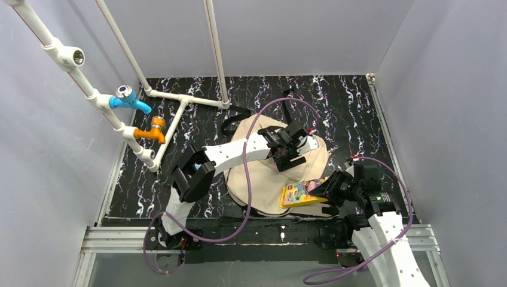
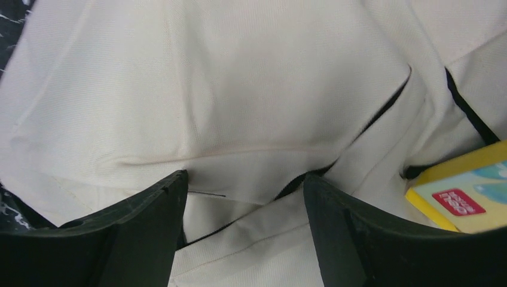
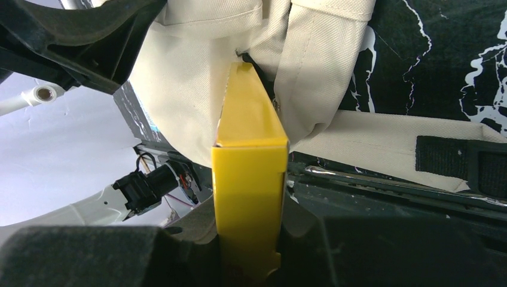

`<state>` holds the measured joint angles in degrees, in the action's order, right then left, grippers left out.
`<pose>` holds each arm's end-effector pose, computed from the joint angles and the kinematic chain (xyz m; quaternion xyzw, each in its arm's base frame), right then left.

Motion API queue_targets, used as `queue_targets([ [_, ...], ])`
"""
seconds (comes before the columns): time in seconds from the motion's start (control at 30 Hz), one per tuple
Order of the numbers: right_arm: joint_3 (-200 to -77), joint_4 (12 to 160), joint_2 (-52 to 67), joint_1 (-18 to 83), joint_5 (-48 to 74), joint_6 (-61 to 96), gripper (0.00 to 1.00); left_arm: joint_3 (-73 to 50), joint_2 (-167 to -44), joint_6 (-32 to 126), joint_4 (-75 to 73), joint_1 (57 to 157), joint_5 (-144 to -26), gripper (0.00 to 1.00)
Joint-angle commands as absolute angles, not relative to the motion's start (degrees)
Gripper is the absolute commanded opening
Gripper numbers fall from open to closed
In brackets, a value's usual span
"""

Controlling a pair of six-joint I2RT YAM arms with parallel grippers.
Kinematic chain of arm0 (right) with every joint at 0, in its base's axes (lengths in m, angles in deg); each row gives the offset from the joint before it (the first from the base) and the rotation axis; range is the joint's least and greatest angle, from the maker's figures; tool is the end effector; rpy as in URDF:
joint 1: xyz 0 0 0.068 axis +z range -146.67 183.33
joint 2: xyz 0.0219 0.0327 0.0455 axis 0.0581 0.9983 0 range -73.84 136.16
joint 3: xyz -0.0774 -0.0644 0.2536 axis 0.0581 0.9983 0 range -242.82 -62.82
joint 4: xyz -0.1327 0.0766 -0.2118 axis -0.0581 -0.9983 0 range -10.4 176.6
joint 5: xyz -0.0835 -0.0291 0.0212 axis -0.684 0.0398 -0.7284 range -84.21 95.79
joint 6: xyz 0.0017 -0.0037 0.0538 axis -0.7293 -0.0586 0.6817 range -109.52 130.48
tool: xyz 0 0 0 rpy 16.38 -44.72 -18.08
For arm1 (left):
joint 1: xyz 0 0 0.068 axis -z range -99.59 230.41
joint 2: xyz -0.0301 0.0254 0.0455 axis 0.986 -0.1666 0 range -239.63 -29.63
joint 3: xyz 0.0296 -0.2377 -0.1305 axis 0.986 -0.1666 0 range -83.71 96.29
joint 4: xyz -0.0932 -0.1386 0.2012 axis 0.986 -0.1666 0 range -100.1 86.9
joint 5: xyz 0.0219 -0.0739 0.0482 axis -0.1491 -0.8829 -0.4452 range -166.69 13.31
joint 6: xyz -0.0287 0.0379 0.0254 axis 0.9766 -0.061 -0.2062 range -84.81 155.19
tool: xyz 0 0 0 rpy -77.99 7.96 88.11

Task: Pack the student bag
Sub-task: Place the stationery in the student bag.

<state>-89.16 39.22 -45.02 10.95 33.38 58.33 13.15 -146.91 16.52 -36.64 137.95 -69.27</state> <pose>0.1009 0.0301 0.2094 0.2369 0.8847 0.3534 0.1908 0.2485 -0.3822 0.2305 0.5699 0.7590 -0.0446 0.3115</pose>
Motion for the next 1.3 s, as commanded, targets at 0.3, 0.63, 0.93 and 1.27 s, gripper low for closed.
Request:
queue_targets([
  [0.3,-91.06,41.95,-44.99,10.91,31.64,58.7,0.05,6.52,-147.26,17.44,-21.08,138.34,-53.13,0.16],
  [0.63,-92.58,48.92,-43.3,10.89,36.7,65.0,0.04,6.69,-141.74,21.32,-19.29,138.33,-49.14,0.0],
  [0.93,-93.99,56.65,-43.31,10.89,34.92,74.21,0.03,9.23,-136.45,29.67,-20.59,138.35,-49.64,0.0],
  [1.27,-90.06,71.77,-44.51,10.89,33.75,88.58,0.01,19.53,-139.02,34.75,-28.95,138.43,-54.06,0.0],
])
